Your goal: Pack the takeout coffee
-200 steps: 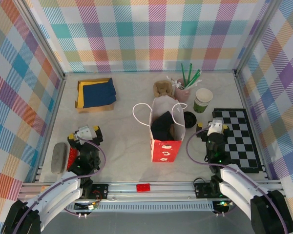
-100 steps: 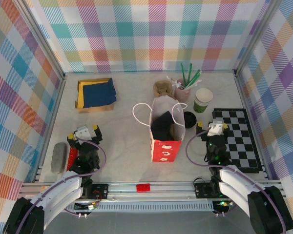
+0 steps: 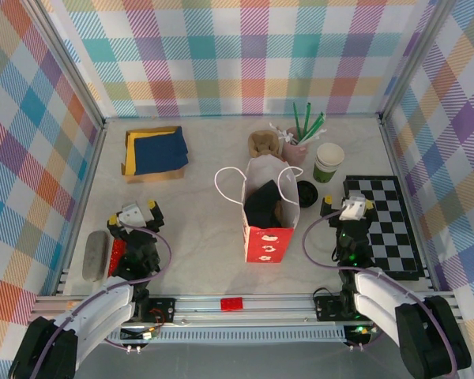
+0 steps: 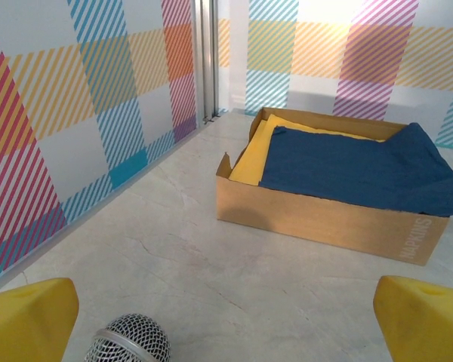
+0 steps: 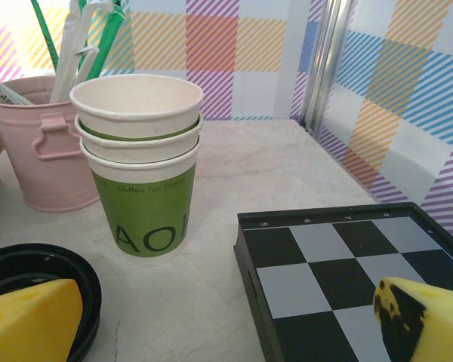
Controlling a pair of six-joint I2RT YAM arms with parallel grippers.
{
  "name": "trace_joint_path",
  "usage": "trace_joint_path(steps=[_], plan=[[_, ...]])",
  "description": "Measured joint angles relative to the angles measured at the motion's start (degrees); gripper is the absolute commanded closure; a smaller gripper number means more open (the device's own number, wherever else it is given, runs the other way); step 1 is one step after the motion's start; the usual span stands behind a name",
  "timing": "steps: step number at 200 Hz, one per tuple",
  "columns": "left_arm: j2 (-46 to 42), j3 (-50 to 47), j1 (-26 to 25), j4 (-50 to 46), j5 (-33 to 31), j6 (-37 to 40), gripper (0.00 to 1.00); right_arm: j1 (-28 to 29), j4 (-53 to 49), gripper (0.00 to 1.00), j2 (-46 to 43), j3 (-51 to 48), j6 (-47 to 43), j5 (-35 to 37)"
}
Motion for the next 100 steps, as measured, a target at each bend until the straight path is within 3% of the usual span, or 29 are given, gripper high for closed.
trace_joint_path(steps=[100], plan=[[9.68, -0.09, 2.43, 7.41, 3.37, -0.09, 0.0, -1.16, 10.19, 0.01, 13.94, 0.57, 0.7, -1.14]])
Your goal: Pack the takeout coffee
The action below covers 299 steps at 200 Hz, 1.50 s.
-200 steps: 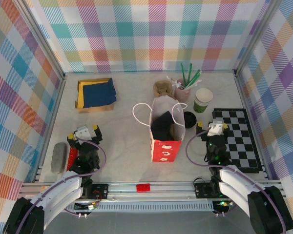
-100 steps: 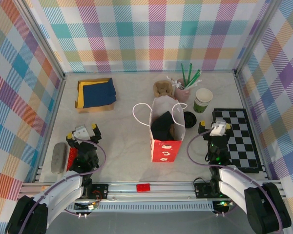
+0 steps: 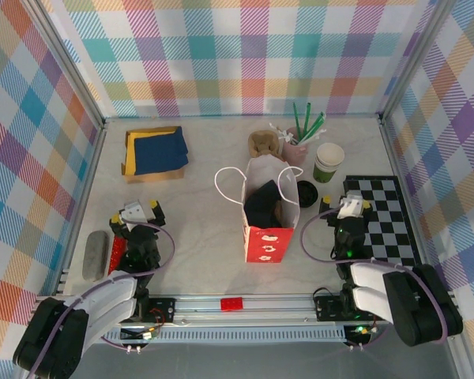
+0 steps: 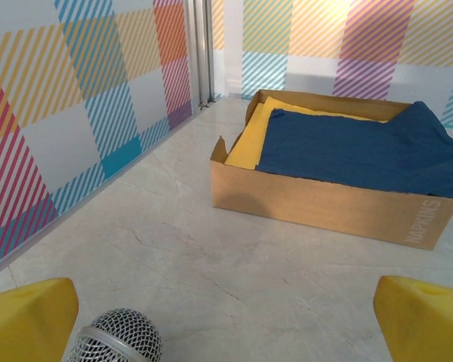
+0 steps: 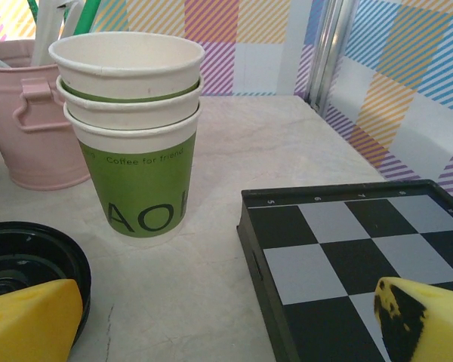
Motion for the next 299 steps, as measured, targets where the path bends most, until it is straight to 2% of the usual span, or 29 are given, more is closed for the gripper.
trace_joint_path(steps=[71, 123, 172, 234, 299], plan=[[6.71, 0.02, 2.43, 6.49, 1.86, 0.0, 0.0, -0.52, 7.13, 0.01, 7.39, 2.05, -0.2, -0.22], [11.87, 0.24, 3.04, 11.04, 3.15, 0.07, 0.0, -1.88, 14.21, 0.01, 19.93, 4.85, 0.02, -1.27], [13.25, 0.48, 3.78, 13.46, 4.48, 0.2, 0.0, -1.88, 17.09, 0.01, 20.26, 4.98, 0.0, -2.38], [23.61, 2.03, 4.48, 21.0, 5.95, 0.22, 0.0, -1.88, 17.92, 0.01, 21.16, 5.42, -1.2, -7.45], [28.76, 2.89, 4.55, 28.33, 6.51, 0.72, 0.0, -1.88, 18.75, 0.01, 24.9, 6.34, -3.67, -13.38]])
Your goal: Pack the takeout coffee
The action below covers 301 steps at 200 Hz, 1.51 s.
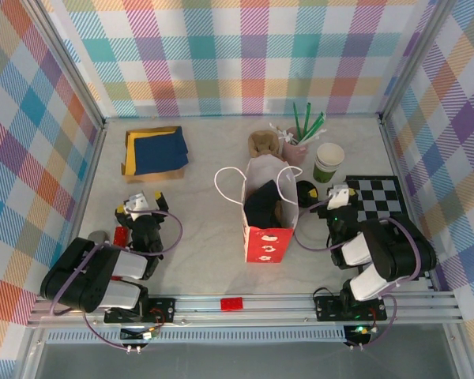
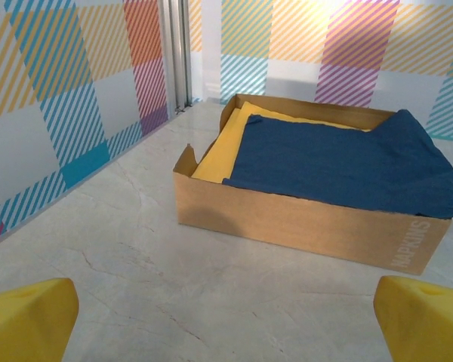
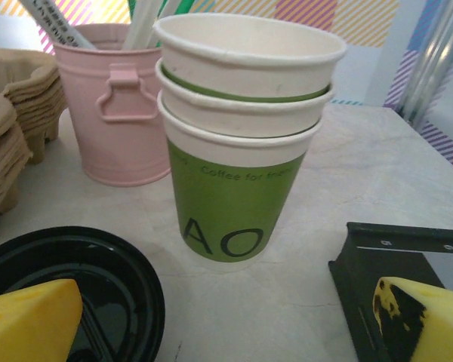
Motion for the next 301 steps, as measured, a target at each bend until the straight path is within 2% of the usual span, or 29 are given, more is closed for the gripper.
trace_joint_path(steps=[95, 193, 245, 301], plan=[[7.21, 2.62, 0.83, 3.06, 1.11, 1.09, 0.0, 0.0, -0.02, 0.01, 0.94, 0.9, -1.46, -1.84], [11.3, 4.81, 0.61, 3.58, 12.59, 7.32, 0.0, 0.0, -0.02, 0.01, 0.94, 0.9, -1.95, -3.06], [12.39, 5.01, 0.68, 3.69, 15.72, 8.52, 0.0, 0.0, -0.13, 0.01, 0.94, 0.92, -2.56, -4.37], [13.55, 5.66, 0.72, 3.65, 17.35, 8.55, 0.0, -3.43, -11.23, 0.01, -1.4, 7.48, -0.72, -6.75]])
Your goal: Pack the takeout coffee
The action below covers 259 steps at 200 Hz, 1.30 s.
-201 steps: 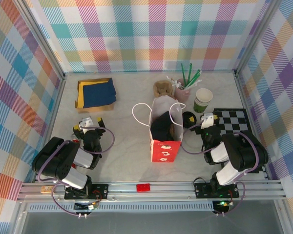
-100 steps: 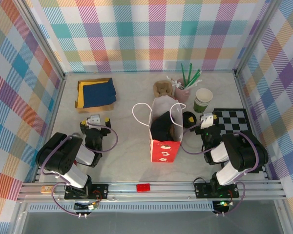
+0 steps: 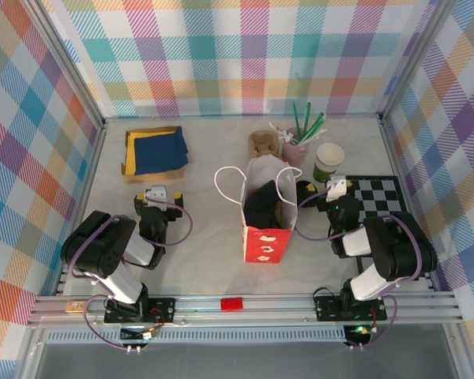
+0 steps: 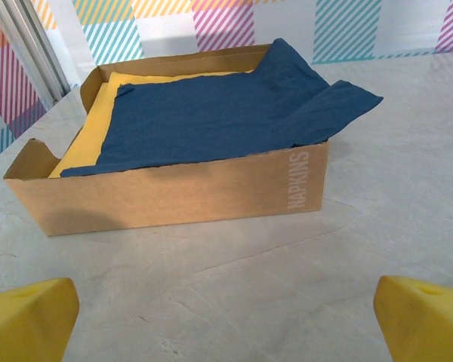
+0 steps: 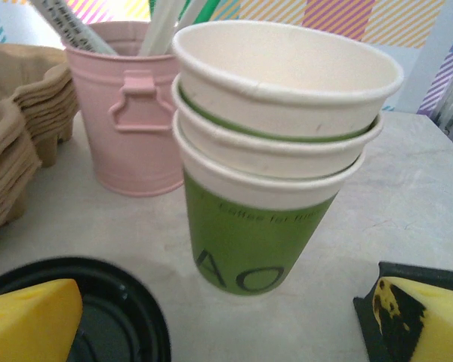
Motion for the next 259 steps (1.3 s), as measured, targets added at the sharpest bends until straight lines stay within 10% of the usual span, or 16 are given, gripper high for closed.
trace_joint_path(steps=[136, 259], plan=[[0.0, 1.73, 0.94, -1.57, 1.75, -0.02, 0.0, -5.51, -17.9, 0.01, -0.15, 7.34, 5.79, -5.99], [-1.73, 14.14, 10.51, -26.18, 14.4, -5.9, 0.0, -5.51, -18.01, 0.01, -0.15, 7.34, 5.99, -6.19]])
